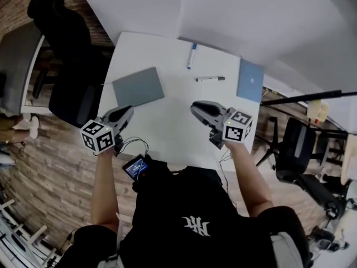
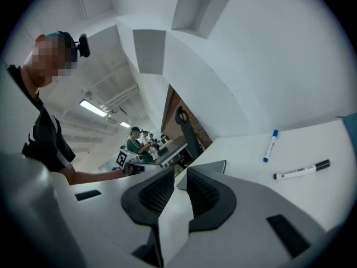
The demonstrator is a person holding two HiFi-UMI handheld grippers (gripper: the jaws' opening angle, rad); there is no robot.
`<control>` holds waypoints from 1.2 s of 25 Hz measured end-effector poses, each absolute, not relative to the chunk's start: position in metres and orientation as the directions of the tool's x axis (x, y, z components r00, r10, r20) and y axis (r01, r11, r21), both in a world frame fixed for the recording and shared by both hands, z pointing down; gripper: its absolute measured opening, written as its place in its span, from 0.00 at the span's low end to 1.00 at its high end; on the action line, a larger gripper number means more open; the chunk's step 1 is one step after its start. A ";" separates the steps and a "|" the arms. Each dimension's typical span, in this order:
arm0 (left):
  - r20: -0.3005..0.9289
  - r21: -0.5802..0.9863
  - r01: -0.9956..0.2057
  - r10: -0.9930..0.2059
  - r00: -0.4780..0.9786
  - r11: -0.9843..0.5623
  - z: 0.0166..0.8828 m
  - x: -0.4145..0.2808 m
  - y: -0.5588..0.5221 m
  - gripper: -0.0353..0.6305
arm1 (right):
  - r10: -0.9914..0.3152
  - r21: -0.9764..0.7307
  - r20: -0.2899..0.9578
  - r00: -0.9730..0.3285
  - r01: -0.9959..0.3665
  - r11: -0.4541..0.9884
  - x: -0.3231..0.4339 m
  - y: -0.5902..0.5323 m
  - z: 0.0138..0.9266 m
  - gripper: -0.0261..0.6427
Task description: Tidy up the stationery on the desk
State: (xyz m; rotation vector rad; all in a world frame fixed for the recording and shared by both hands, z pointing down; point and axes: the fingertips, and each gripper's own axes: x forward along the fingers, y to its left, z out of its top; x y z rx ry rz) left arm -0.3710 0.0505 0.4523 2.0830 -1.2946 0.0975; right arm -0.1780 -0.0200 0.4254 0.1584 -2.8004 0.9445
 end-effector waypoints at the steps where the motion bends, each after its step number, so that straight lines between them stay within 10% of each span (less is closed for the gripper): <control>1: 0.391 0.510 -0.814 -0.769 0.506 -0.277 0.456 -0.389 0.052 0.06 | -0.035 -0.594 0.219 -0.975 -0.161 0.788 -0.195 -0.016 0.430 0.15; 8: 0.329 0.652 -0.737 -0.808 0.489 -0.181 0.490 -0.455 0.050 0.06 | 0.031 -0.627 0.316 -0.948 -0.183 0.757 -0.246 -0.016 0.474 0.30; 30: 0.620 0.636 -0.772 -0.592 0.515 -0.006 0.593 -0.472 0.036 0.23 | 0.117 -0.663 0.607 -0.786 -0.420 0.620 -0.313 -0.084 0.601 0.30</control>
